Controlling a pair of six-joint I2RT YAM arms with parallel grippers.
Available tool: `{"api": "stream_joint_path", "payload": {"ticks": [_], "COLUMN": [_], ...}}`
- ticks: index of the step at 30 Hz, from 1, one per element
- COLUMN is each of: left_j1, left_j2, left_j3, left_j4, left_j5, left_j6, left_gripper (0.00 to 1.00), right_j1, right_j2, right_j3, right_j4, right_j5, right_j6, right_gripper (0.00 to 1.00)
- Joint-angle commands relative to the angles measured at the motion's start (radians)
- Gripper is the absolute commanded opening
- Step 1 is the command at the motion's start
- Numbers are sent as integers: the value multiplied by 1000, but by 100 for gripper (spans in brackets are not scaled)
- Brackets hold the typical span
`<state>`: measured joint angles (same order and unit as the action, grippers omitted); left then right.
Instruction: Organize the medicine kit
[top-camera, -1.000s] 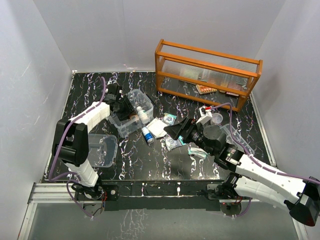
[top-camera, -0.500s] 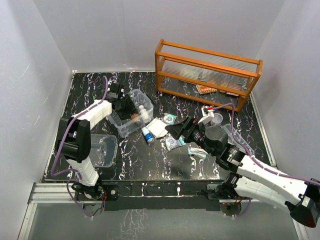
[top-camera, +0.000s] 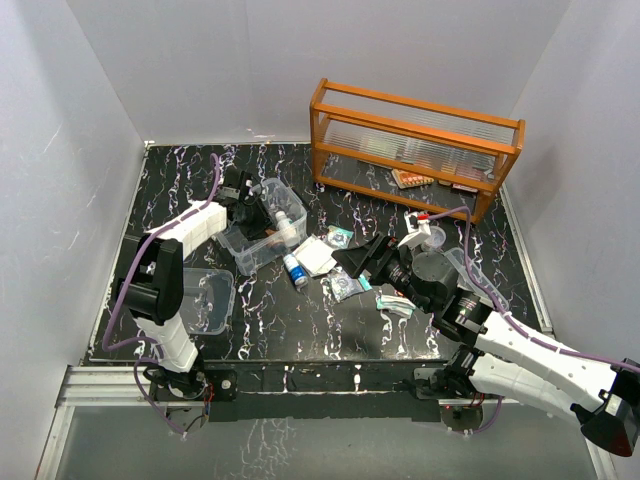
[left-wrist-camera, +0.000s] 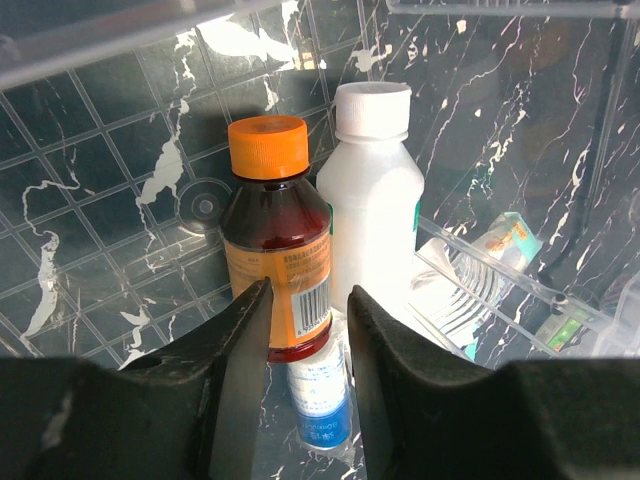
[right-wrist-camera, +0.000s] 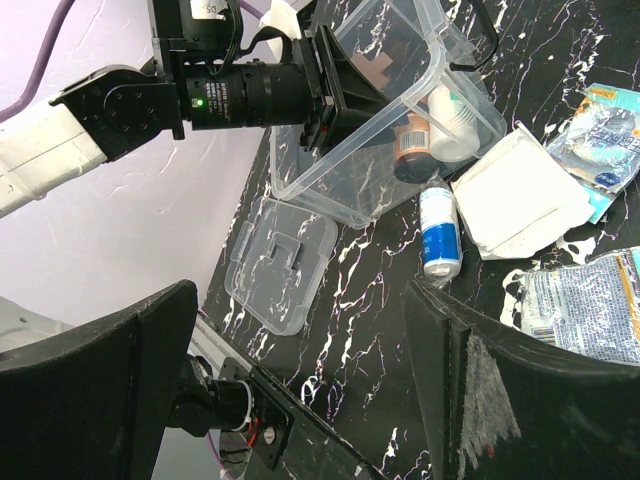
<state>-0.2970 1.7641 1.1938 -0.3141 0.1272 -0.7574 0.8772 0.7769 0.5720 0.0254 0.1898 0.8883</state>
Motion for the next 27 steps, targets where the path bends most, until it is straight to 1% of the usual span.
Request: {"api": "stream_joint_path", "payload": {"ticks": [1, 5, 11, 15, 17, 24, 27], "left_j1": [-11, -10, -10, -10, -11, -11, -12], "left_j2": [-6, -32, -82, -85, -81, -38, -19], "left_j3": [-23, -7, 15, 9, -4, -31, -24], "left_j4": [21, 20, -10, -45, -43, 4, 10], "left_j5": [40, 15, -77, -128, -131, -64, -47], "left_j6": [-18, -3, 59, 70, 70, 48, 43], "left_gripper": [34, 34, 43, 43, 41, 25, 23], "right_j1": [6, 6, 7, 6, 7, 6, 6], "right_j2": [-6, -6, -6, -3, 2, 16, 25], "right_j3": [-3, 0, 0, 2, 5, 15, 21], "right_j4": [31, 27, 21, 12, 1, -36, -54], "right_j5": [23, 23, 26, 34, 41, 61, 70], "right_j6": [-15, -18, -20, -17, -15, -5, -4], "right_gripper": [82, 81, 81, 81, 81, 79, 78]}}
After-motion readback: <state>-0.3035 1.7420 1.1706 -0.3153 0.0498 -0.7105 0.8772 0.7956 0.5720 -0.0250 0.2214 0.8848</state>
